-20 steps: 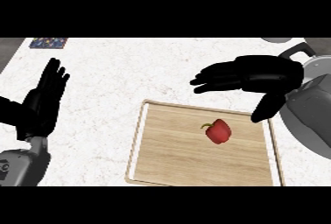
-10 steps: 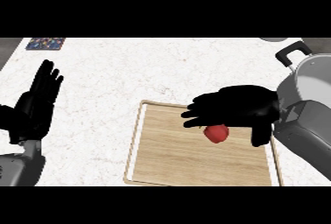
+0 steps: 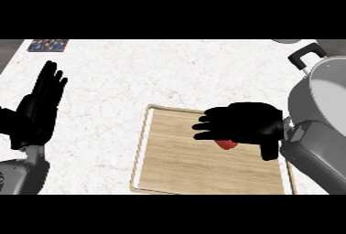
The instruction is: Pick the bell pepper from the tray and place it in the pot
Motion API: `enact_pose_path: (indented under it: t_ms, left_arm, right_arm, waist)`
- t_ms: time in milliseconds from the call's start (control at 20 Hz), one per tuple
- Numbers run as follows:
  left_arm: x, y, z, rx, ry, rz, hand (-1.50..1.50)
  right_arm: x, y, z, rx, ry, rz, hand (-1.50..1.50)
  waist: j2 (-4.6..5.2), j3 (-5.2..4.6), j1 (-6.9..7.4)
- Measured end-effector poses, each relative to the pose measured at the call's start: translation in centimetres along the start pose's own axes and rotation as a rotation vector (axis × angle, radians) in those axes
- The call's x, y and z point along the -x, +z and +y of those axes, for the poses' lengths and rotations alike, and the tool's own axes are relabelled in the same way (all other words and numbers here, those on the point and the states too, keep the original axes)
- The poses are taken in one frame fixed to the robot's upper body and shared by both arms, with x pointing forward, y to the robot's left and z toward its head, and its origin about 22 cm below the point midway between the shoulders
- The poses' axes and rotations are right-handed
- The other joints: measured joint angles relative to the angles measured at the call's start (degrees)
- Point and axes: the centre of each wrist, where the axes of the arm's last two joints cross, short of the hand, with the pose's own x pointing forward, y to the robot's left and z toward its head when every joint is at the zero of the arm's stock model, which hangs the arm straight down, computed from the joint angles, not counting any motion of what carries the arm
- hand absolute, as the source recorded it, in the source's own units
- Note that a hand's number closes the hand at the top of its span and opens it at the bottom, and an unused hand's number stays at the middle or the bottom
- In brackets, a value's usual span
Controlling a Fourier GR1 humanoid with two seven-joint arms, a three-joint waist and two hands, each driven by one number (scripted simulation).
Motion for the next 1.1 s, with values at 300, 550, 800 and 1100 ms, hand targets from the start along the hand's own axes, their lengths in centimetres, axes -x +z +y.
enact_pose_path:
  t_ms: [300,550,800,1100]
  left_arm:
    - [0.6,0.3,-0.4,-0.001,-0.001,0.0,0.0]
    - [0.6,0.0,0.1,0.0,-0.006,0.002,0.0]
    - [0.3,-0.2,0.1,-0.001,-0.007,0.001,0.0]
    - [-0.2,-0.8,-0.5,0.005,-0.006,-0.001,0.0]
  right_arm:
    - [1.0,-0.8,0.9,0.001,0.021,0.046,-1.5]
    - [1.4,-2.0,2.2,0.009,0.025,0.042,-1.5]
    - [2.0,-3.5,3.3,0.003,0.036,0.064,-1.5]
    - [3.1,-4.5,3.7,-0.005,0.038,0.08,1.5]
  waist:
    - [0.06,0.01,0.11]
    - [0.06,-0.01,0.09]
    - [0.07,0.0,0.14]
    - [0.09,0.0,0.11]
